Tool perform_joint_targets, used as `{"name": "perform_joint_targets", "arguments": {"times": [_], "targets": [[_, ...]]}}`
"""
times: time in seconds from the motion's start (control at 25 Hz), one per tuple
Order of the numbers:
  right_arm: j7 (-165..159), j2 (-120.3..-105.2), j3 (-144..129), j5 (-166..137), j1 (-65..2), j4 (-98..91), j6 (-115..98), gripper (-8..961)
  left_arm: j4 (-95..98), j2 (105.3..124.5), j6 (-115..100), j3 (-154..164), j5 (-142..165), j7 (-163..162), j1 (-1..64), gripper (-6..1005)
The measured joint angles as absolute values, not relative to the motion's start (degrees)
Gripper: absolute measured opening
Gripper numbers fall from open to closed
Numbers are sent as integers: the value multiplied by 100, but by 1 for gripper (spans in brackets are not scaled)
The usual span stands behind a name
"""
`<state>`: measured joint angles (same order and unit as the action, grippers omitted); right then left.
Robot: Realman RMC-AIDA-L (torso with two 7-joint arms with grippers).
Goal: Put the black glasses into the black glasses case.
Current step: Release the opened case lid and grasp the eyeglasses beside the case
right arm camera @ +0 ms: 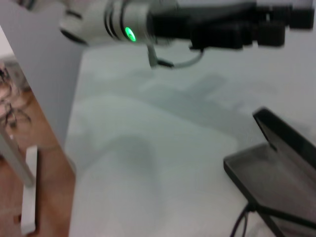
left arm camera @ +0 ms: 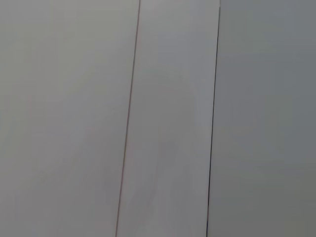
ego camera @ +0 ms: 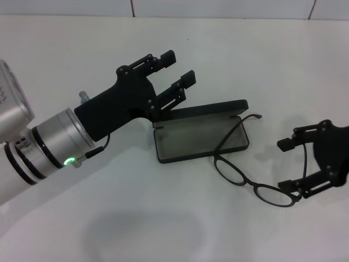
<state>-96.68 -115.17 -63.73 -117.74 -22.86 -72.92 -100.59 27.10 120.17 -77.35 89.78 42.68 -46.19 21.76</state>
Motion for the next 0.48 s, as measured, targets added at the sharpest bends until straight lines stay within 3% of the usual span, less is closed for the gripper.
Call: {"name": "perform_joint_targets", "arguments": {"times": [0.48], "targets": [[-11237, -11553, -7964, -12478, -3060, -7274, -9310, 770, 2580, 12015, -7715, 8982, 4250, -4509, 2250, 575]]}}
